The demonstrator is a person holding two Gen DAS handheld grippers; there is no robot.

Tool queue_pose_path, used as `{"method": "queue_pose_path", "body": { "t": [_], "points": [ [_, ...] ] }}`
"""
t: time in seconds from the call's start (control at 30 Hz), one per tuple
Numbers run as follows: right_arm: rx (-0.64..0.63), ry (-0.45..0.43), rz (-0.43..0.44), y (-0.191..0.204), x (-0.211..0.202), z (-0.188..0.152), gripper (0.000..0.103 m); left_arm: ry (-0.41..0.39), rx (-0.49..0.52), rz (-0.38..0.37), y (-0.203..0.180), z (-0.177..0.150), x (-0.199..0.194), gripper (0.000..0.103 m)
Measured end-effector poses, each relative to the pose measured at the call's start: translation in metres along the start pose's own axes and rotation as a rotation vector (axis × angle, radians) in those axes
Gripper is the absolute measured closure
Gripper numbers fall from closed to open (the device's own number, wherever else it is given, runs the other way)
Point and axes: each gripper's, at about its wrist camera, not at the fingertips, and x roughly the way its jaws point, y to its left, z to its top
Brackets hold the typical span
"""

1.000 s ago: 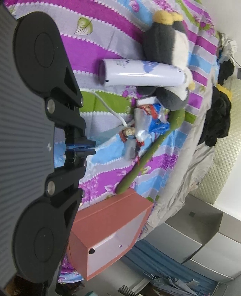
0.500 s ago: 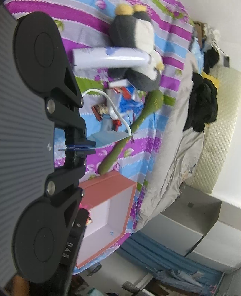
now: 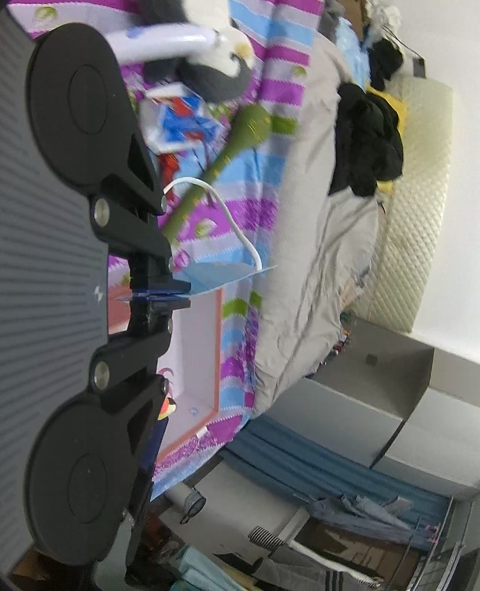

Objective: Organize soft objects
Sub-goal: 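Carry the face mask and bird toy with both tools over the pink box, then open the left tool releasing the mask while the right tool drops the bird toy into the box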

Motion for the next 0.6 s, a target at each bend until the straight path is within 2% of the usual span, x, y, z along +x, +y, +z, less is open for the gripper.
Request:
{"method": "queue_pose_path", "body": {
  "t": [0.1, 0.23, 0.43, 0.6],
  "points": [
    [0.001, -0.005, -0.042, -0.015, 0.003, 0.01, 0.066, 0.022, 0.004, -0.031, -0.018, 0.01, 0.02, 0.101],
    [0.032, 0.033, -0.112, -0.045, 0.017, 0.014, 0.066, 0.09, 0.019, -0.063, -0.043, 0.01, 0.062, 0.101],
    [0.09, 0.119, -0.196, -0.092, 0.051, 0.007, 0.066, 0.205, 0.042, -0.083, -0.071, -0.008, 0.13, 0.101],
    [0.131, 0.192, -0.228, -0.127, 0.083, -0.007, 0.066, 0.29, 0.056, -0.082, -0.08, -0.022, 0.182, 0.101]
  ]
}}
